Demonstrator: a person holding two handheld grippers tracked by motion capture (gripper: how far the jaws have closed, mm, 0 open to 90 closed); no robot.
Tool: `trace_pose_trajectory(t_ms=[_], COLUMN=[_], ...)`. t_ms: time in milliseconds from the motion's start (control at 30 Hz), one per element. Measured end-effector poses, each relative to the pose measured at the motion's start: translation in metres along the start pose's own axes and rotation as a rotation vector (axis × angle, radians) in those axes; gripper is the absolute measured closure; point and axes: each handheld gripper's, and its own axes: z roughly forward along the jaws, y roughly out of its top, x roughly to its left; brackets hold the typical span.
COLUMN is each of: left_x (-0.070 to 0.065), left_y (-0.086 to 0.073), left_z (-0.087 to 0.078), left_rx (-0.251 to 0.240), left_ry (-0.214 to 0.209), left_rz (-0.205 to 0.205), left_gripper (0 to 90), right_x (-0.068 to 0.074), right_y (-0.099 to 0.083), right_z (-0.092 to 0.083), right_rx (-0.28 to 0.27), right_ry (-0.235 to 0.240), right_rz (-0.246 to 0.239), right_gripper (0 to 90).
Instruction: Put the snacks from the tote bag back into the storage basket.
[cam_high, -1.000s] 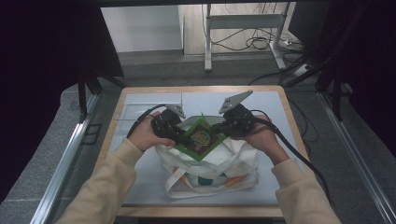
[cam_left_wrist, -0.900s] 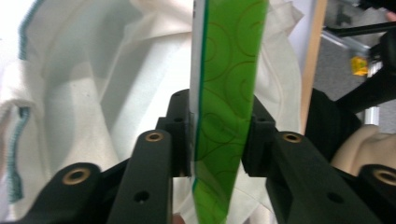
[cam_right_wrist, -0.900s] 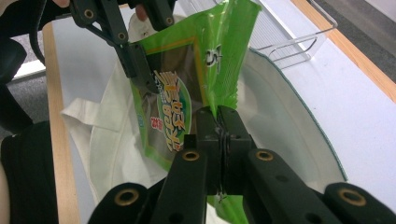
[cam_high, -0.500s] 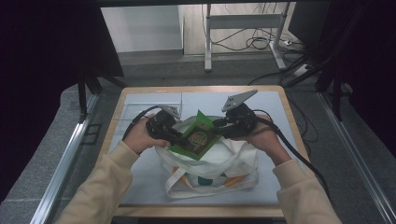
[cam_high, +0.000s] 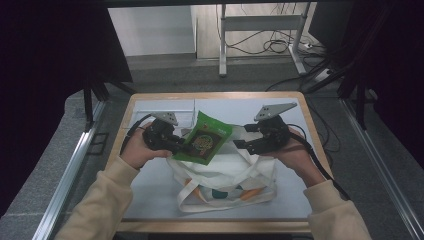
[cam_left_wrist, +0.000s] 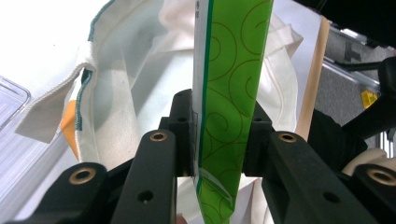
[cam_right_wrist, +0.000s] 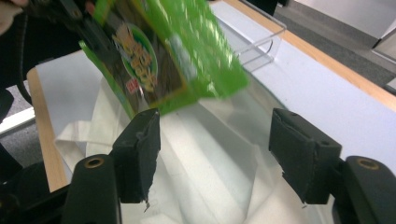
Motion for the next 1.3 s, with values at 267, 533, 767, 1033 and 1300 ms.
trace_pose_trajectory(t_ms=[267, 533, 767, 1033, 1300], left_x=[0.000, 0.000, -0.001, -0.003, -0.004], left_y=[-0.002, -0.003, -0.002, 0.001, 0.003], left_z=[-0.002, -0.001, 0.000, 0.003, 0.007], left_rx=[-0.024, -0.036, -0.058, -0.070, -0.066], left_ry=[0.003, 0.003, -0.006, -0.011, -0.009], left_rz=[-0.004, -0.015, -0.018, -0.010, -0.006], left_gripper=[72.0, 72.0, 72.0, 71.9, 72.0], right_x=[0.006, 0.004, 0.004, 0.007, 0.011], right_y=[-0.014, -0.027, -0.032, -0.042, -0.045], right_z=[0.011, 0.019, 0.022, 0.031, 0.041], right_rx=[0.023, 0.040, 0.044, 0.064, 0.067], right_ry=[0.008, 0.016, 0.029, 0.051, 0.075], right_rz=[0.022, 0.048, 0.059, 0.067, 0.069], right_gripper=[31.7, 30.6, 30.0, 29.6, 29.6])
